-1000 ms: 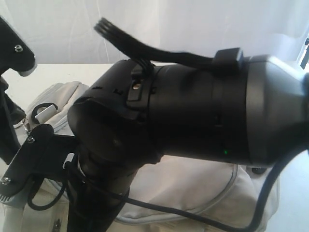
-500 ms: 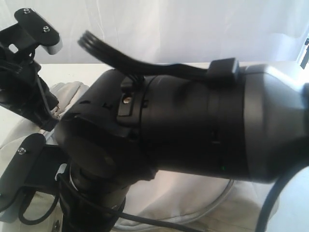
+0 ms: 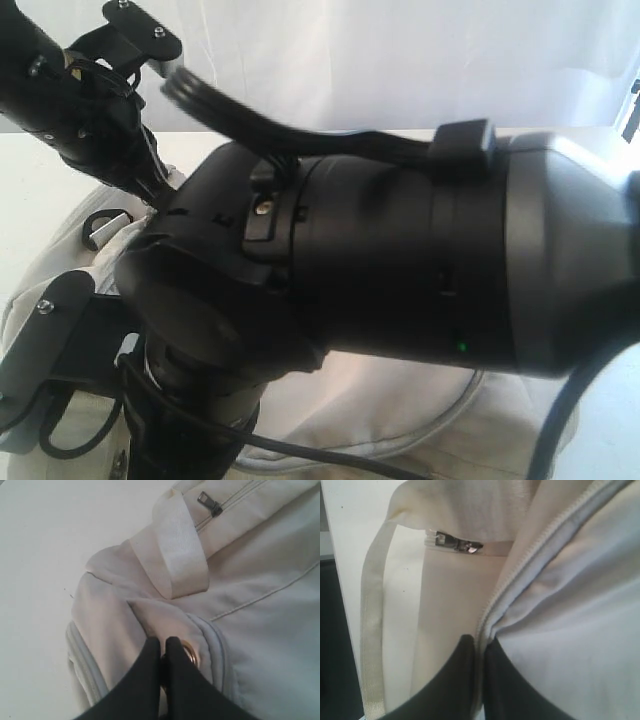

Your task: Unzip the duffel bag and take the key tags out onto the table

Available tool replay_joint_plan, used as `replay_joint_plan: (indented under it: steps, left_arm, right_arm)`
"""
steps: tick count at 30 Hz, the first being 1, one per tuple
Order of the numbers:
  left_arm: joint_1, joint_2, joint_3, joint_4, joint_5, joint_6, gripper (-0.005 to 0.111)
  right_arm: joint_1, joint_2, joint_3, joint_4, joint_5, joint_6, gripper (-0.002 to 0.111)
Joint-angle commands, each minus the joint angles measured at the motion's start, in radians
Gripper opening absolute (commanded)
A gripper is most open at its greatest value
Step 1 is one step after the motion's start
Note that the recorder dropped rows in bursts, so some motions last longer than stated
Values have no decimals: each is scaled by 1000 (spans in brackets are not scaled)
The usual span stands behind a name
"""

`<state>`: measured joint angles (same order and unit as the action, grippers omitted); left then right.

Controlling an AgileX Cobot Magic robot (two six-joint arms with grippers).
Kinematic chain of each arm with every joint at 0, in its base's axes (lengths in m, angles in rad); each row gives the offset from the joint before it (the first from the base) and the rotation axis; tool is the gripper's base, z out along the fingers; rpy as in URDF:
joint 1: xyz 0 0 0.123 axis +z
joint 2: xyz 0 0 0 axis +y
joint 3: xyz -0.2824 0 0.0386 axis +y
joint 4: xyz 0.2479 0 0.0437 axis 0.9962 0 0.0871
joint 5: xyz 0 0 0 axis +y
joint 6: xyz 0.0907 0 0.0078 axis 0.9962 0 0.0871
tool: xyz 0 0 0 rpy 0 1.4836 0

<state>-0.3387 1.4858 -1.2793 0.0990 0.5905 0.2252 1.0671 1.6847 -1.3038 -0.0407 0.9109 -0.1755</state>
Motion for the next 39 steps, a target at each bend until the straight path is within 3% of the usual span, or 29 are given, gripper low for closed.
replay_joint_plan:
  steps: [1,8,12,15,19,22,33,39]
  left_arm:
    - [8,9,-20,28,-95,8,0]
    - [8,-30,-49,5,165,75,0]
    - [8,-80,-49,-37,233,90,0]
    - [8,-113,-49,-51,283,90,0]
    - [8,-142,-49,-65,344,92,0]
    - [8,-167,-49,-84,370,97,0]
    - [8,-253,-57,-111,379,123,0]
    - [8,-253,-77,-113,389,133,0]
  right_arm:
    - [8,0,2,30,26,19,0]
    - [8,0,2,-18,22,66,0]
    - [8,-9,2,-18,27,64,5]
    - [8,-42,2,-25,23,73,18]
    - [8,-104,2,-48,-29,126,46]
    - [8,-133,2,-53,-130,184,58]
    - [8,-51,2,-161,-388,194,58]
    - [8,6,2,-384,-386,405,54]
